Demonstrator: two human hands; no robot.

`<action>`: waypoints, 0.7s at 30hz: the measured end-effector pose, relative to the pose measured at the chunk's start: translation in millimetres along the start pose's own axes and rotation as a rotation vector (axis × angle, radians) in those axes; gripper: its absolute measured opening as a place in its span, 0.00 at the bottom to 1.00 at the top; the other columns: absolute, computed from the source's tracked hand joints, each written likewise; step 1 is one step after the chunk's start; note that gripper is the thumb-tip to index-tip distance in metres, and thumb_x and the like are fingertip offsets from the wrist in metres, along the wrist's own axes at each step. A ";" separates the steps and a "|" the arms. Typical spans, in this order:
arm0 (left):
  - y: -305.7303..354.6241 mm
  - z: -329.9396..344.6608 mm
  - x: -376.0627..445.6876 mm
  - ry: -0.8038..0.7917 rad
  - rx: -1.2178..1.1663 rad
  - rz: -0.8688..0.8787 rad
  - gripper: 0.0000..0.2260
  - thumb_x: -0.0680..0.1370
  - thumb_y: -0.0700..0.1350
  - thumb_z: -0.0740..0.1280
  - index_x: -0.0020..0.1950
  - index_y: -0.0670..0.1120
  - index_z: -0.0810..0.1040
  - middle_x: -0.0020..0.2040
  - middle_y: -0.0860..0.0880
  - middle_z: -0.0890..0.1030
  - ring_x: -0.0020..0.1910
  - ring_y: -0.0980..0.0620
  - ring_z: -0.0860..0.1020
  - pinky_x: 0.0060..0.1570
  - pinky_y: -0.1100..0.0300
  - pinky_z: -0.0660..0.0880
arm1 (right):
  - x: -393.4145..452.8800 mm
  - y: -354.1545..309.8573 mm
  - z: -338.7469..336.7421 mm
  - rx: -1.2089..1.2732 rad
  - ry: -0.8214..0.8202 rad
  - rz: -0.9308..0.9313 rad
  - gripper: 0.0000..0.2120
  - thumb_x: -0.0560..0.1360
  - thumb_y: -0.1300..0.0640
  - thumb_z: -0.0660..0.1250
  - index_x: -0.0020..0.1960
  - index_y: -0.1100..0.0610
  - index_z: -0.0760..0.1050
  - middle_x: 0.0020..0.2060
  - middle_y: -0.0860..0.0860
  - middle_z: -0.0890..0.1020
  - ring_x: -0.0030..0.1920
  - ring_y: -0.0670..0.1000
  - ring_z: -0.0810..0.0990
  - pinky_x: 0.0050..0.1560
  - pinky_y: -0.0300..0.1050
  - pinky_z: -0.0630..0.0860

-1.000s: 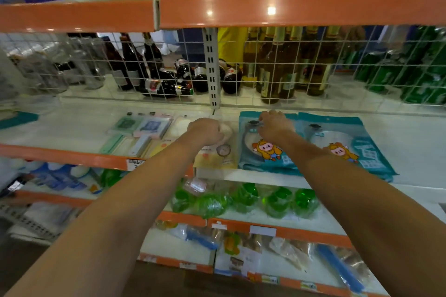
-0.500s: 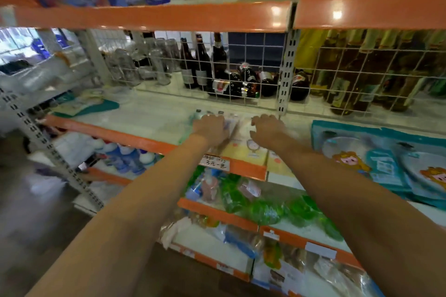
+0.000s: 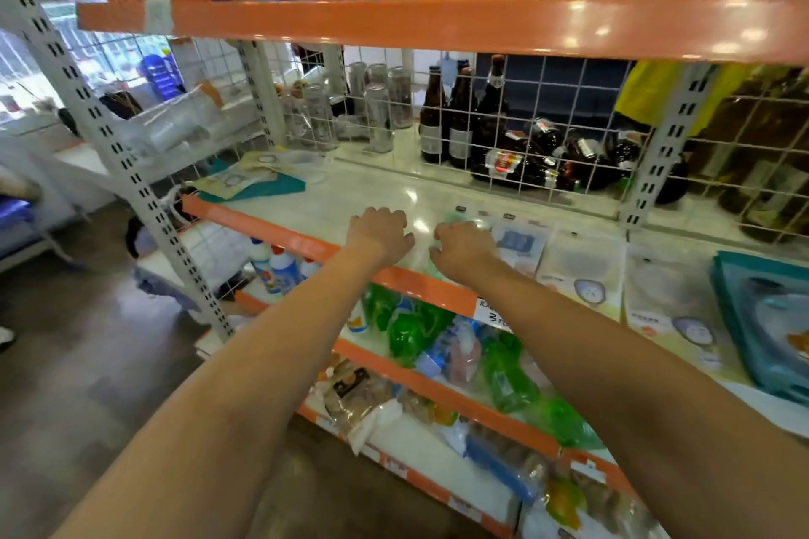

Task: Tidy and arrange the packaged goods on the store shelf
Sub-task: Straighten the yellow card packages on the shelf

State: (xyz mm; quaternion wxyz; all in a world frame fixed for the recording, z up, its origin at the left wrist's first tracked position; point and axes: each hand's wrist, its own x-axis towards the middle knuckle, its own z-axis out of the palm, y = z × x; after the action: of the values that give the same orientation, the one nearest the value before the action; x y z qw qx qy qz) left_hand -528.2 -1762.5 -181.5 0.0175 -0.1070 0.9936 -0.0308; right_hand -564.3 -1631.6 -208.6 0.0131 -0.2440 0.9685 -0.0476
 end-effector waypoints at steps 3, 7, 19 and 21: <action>-26.4 6.5 11.3 -0.015 -0.024 -0.027 0.20 0.81 0.54 0.54 0.70 0.47 0.68 0.67 0.45 0.72 0.66 0.44 0.68 0.63 0.51 0.66 | 25.4 -23.6 0.4 -0.007 -0.021 -0.034 0.21 0.81 0.48 0.53 0.71 0.57 0.65 0.67 0.56 0.69 0.68 0.57 0.67 0.64 0.52 0.68; -61.7 12.5 33.0 -0.022 -0.049 -0.076 0.20 0.81 0.54 0.55 0.70 0.47 0.68 0.66 0.44 0.72 0.66 0.44 0.68 0.63 0.51 0.65 | 65.1 -53.2 2.3 0.000 -0.030 -0.086 0.21 0.81 0.49 0.53 0.71 0.56 0.64 0.68 0.55 0.68 0.68 0.56 0.66 0.64 0.51 0.66; -160.1 26.5 115.4 0.031 -0.032 -0.191 0.22 0.80 0.55 0.58 0.69 0.45 0.69 0.66 0.43 0.72 0.66 0.41 0.68 0.63 0.47 0.68 | 182.1 -120.5 -10.7 0.038 0.012 -0.229 0.22 0.81 0.49 0.54 0.72 0.54 0.62 0.69 0.55 0.67 0.68 0.56 0.66 0.65 0.51 0.66; -172.4 34.3 121.9 0.025 -0.010 -0.199 0.22 0.79 0.55 0.58 0.69 0.46 0.70 0.65 0.43 0.72 0.64 0.41 0.69 0.62 0.48 0.69 | 193.7 -129.0 -2.6 0.028 -0.027 -0.232 0.22 0.81 0.49 0.54 0.73 0.54 0.61 0.70 0.54 0.67 0.69 0.56 0.66 0.66 0.51 0.66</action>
State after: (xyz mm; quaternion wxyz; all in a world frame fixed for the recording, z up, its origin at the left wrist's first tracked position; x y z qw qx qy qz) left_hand -609.4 -1958.7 -207.9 0.0015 -0.2049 0.9783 -0.0289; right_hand -674.2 -1836.3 -193.8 0.0241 -0.3548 0.9328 -0.0589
